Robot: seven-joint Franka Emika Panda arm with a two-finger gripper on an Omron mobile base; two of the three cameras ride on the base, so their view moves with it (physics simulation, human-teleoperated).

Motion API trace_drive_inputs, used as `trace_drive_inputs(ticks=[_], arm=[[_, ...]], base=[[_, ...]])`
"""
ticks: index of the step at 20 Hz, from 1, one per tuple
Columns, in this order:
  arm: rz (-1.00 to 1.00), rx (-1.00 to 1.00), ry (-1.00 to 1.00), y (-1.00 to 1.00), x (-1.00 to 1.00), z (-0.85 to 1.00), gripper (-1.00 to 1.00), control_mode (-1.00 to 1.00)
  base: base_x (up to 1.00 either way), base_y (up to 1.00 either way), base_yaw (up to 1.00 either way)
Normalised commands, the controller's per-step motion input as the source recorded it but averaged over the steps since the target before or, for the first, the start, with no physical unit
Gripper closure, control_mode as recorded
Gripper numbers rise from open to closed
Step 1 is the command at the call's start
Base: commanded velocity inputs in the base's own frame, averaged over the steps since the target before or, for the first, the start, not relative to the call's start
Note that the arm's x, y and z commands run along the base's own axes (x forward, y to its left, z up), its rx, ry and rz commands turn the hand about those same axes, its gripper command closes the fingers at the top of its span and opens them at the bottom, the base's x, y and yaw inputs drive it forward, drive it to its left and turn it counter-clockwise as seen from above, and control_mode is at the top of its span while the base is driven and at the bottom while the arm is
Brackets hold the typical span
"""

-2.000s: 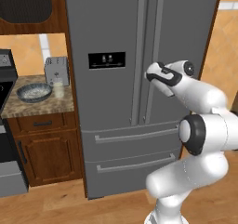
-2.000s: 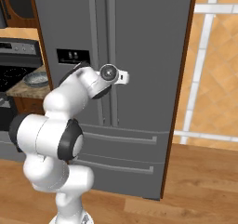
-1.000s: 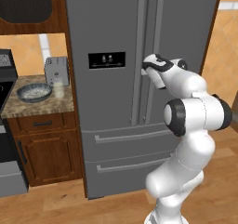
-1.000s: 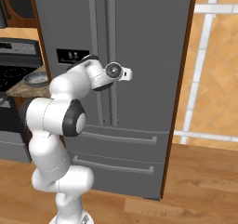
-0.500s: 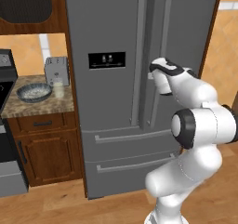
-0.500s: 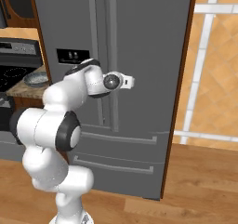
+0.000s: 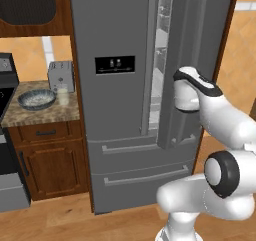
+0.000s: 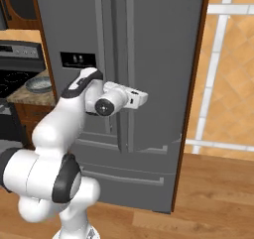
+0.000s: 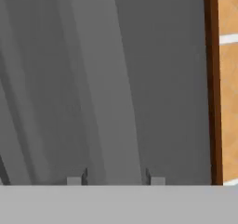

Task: Grab a lemon wedge from the fridge and one ice cube from the ice bowl, and put them in the glass of lemonade.

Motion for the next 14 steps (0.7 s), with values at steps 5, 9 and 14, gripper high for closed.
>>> trace_drive_inputs(ticks=[5, 9, 14], arm=[[-0.22, -0.01, -0.15, -0.13, -0.97, 1.00, -1.00, -1.00], [-0.08, -0.10, -0.09, 0.69, -1.00, 1.00, -1.00, -1.00], [-0.03, -0.08, -0.02, 1.00, -0.88, 1.00, -1.00, -1.00]], base=[[0.00, 0.00, 0.00], [0.00, 0.00, 0.00], [0.00, 0.00, 0.00]])
